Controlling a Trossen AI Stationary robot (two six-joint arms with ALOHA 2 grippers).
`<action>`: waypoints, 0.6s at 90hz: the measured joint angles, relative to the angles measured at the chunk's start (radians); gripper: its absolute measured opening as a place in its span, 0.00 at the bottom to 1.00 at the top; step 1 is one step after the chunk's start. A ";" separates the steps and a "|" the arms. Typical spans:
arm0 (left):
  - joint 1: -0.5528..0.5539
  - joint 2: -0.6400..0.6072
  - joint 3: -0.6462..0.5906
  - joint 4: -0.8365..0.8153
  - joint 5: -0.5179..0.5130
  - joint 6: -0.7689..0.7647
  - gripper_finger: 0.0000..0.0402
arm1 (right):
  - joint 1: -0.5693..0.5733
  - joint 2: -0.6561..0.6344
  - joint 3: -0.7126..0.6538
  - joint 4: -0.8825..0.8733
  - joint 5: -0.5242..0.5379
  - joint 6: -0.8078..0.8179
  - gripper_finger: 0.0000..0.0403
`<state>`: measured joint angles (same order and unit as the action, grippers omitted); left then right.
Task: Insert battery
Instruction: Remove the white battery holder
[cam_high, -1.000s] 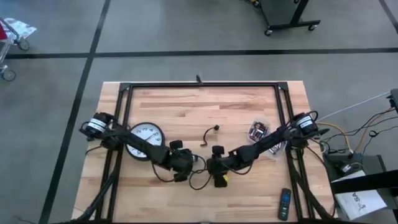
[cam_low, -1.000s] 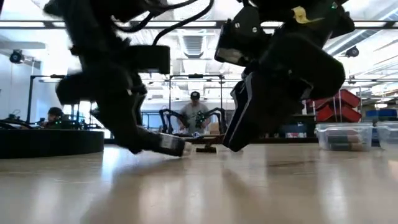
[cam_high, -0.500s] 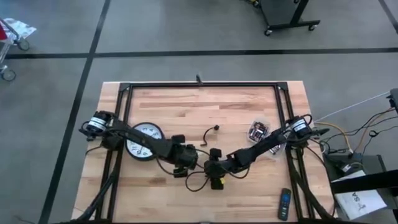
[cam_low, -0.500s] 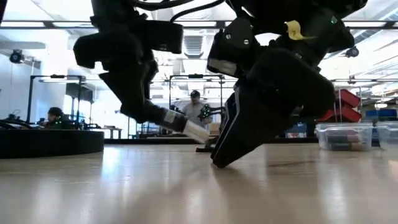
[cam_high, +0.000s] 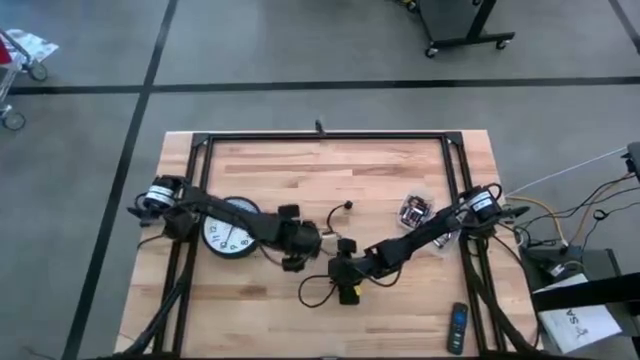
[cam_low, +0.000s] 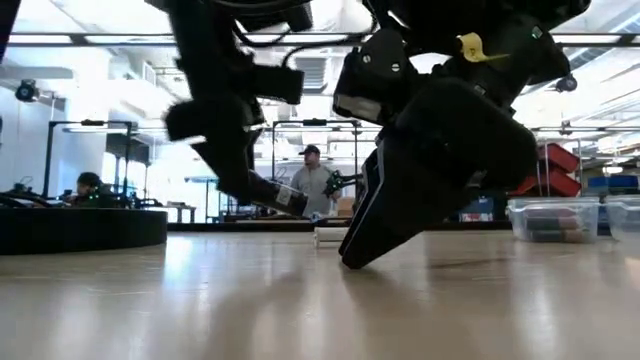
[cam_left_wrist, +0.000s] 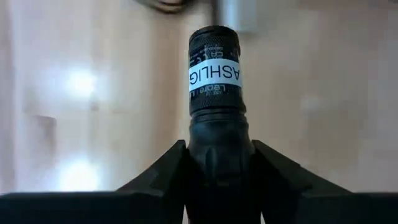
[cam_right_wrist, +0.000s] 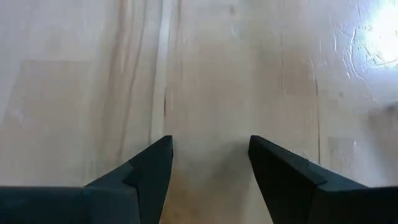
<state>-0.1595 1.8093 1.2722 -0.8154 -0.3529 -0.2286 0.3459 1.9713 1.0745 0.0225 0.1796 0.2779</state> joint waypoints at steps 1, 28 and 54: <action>0.010 0.000 0.000 0.000 0.001 0.008 0.31 | 0.000 0.000 0.000 0.002 0.000 0.000 0.49; 0.315 -0.008 0.010 0.104 0.087 0.245 0.32 | -0.003 0.004 0.000 0.069 0.007 0.012 0.49; 0.539 -0.008 0.010 0.116 0.160 0.366 0.32 | -0.007 0.018 0.000 0.140 0.007 0.006 0.49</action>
<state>0.3793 1.8011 1.2823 -0.6993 -0.1925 0.1379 0.3386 1.9898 1.0740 0.1624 0.1865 0.2838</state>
